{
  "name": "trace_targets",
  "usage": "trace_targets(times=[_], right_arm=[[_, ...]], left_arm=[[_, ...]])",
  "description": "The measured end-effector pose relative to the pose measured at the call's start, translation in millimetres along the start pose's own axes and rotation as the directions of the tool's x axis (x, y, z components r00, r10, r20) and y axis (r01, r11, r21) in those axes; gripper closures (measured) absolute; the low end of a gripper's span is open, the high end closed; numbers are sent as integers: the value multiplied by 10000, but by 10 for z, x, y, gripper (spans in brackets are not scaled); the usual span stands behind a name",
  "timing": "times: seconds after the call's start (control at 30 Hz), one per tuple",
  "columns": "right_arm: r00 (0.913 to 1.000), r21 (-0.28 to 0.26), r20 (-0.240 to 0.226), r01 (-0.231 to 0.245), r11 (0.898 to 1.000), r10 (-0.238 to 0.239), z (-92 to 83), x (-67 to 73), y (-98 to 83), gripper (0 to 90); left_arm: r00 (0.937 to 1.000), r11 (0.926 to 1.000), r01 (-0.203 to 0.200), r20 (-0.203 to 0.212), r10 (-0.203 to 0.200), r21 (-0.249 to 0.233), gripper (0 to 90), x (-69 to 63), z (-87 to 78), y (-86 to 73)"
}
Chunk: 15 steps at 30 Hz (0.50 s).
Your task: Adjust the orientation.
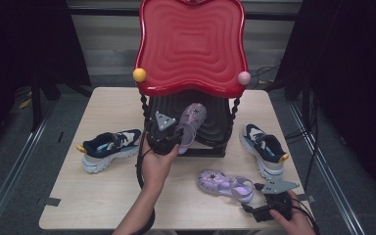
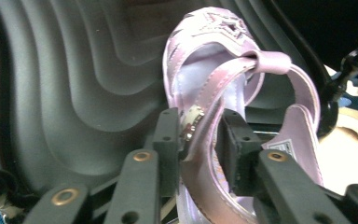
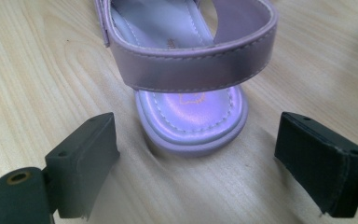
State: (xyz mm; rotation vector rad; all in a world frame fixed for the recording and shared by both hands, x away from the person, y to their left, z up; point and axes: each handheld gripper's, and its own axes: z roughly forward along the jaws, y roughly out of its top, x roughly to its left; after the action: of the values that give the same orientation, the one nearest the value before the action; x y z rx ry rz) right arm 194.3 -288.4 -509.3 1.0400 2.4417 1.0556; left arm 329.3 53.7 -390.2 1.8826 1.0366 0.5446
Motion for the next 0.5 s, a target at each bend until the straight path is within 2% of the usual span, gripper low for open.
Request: trace_targets(times=[0.2,0.27,0.33,0.37,0.5], right_arm=[[10000,0,0,-4,10000,4,0,0,0,122],[10000,0,-1,-4,10000,4,0,0,0,122],[10000,1,-1,-8,10000,8,0,0,0,122],[10000,1,0,-6,10000,6,0,0,0,122],[10000,1,0,-5,10000,5,0,0,0,122]], left_arm=[[9997,9994,-238,102,235,266,668,12,-6,33],[9986,9971,-510,164,501,560,660,10,13,53],[9984,9962,-561,155,552,673,651,-1,29,57],[9969,9930,-789,76,786,875,653,-11,44,68],[9953,9899,-930,-167,953,1072,717,-13,68,76]])
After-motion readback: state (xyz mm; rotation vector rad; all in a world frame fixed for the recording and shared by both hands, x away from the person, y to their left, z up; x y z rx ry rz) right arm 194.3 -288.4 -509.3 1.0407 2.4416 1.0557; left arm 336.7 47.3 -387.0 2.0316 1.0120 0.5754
